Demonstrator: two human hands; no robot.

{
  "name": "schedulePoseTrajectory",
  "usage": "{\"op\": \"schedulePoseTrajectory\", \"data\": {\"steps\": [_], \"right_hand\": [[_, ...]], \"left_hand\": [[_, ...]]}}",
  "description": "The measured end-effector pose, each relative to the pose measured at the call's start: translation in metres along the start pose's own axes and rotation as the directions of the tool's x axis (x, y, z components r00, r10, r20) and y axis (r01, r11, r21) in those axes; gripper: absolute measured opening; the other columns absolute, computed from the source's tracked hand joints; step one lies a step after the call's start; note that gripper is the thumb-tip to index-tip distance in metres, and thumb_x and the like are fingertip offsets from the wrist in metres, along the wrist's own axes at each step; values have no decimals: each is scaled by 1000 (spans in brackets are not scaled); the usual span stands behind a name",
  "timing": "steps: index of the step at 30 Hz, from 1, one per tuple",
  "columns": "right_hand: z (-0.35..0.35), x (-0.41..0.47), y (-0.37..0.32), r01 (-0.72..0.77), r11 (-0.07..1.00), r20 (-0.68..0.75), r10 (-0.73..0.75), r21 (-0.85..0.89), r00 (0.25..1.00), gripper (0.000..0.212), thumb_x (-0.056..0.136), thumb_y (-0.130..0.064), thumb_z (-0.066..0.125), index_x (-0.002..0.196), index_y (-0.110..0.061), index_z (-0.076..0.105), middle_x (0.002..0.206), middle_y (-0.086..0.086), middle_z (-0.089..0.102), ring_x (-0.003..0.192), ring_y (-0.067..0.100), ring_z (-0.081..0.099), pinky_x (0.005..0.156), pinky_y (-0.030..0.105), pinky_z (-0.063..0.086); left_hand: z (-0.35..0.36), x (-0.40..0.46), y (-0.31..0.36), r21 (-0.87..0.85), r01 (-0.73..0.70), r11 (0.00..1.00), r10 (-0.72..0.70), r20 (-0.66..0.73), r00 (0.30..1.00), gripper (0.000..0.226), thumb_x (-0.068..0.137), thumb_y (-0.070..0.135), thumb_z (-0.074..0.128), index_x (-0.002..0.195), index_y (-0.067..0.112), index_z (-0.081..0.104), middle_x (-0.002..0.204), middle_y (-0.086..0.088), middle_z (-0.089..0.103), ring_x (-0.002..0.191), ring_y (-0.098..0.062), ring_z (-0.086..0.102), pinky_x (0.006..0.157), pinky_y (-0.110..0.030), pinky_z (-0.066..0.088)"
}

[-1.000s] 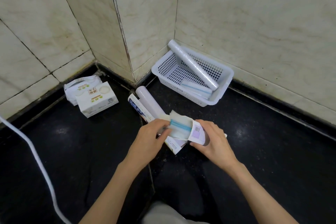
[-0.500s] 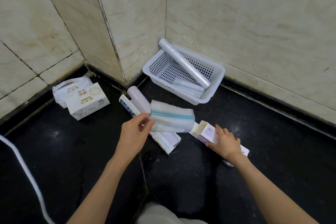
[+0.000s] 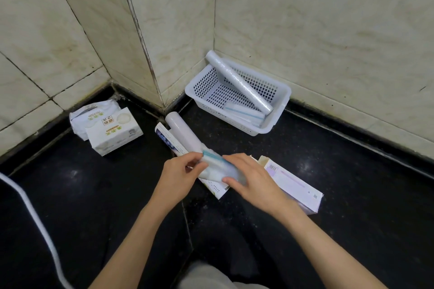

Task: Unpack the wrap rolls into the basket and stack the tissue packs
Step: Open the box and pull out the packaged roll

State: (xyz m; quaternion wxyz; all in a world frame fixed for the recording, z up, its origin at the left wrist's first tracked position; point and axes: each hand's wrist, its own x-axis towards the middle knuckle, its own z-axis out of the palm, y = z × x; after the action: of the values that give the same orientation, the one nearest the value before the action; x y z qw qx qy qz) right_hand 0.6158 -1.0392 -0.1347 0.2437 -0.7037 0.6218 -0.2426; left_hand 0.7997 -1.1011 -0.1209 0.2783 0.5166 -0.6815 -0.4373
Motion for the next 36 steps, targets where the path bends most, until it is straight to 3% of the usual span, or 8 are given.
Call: {"op": "schedulePoseTrajectory", "data": {"steps": [5,10,14,19,26,29,32,36], "right_hand": [[2,8,-4,-184,947,108,161,264,981,32,82,-31,65,113,-33,58,102,-10,62,92,5,57,84,22,45],[3,13,-4,-319,857,175,269,404,947,12,81,-27,65,83,-38,61,70,-16,60,62,-3,53,60,13,40],[-5,17,-1,-349,789,233,265,505,936,12,83,-22,66,79,-32,64,59,-22,60,55,-7,53,53,6,38],[-13,29,7,-413,743,314,281,527,907,14,81,-24,68,95,-22,67,77,-1,62,72,7,59,69,19,45],[-49,78,37,-400,805,168,363,438,916,8,84,-19,64,87,-26,64,79,-11,62,64,-7,55,62,9,42],[-69,120,58,-407,828,97,403,385,910,25,86,-24,63,111,-19,61,98,-7,61,81,-2,56,71,12,40],[-84,161,88,-467,814,31,487,347,873,38,87,-21,61,121,-4,54,108,1,57,86,13,55,70,20,42],[-73,194,128,-551,820,68,548,155,834,31,88,-15,56,115,2,55,91,6,54,64,10,50,54,19,38]], "left_hand": [[-7,-1,-2,-94,44,995,-45,-8,999,20,84,12,64,103,8,68,96,-5,70,91,-15,65,78,-15,47],[-2,-1,4,-237,47,970,-65,-66,996,24,81,14,67,100,27,58,100,8,58,86,-11,61,78,-23,50],[-11,6,1,-268,156,951,-103,201,974,39,82,19,66,118,31,54,116,12,61,104,-6,59,83,-20,50],[-6,25,1,-363,201,910,-143,181,973,21,81,11,67,102,13,68,94,-1,74,85,-15,69,71,-17,55],[9,95,3,-534,262,804,-239,113,964,24,81,11,67,105,7,66,96,-5,73,87,-14,70,69,-18,56],[20,139,11,-574,232,786,-209,106,972,29,85,14,64,113,7,60,103,-8,70,91,-16,68,72,-18,56],[30,178,6,-437,221,872,-228,39,973,37,88,20,59,123,9,53,110,-6,64,98,-15,62,86,-24,53],[43,196,-19,157,-73,985,69,32,997,35,93,16,50,127,10,51,132,-8,53,122,-19,48,105,-24,31]]}}
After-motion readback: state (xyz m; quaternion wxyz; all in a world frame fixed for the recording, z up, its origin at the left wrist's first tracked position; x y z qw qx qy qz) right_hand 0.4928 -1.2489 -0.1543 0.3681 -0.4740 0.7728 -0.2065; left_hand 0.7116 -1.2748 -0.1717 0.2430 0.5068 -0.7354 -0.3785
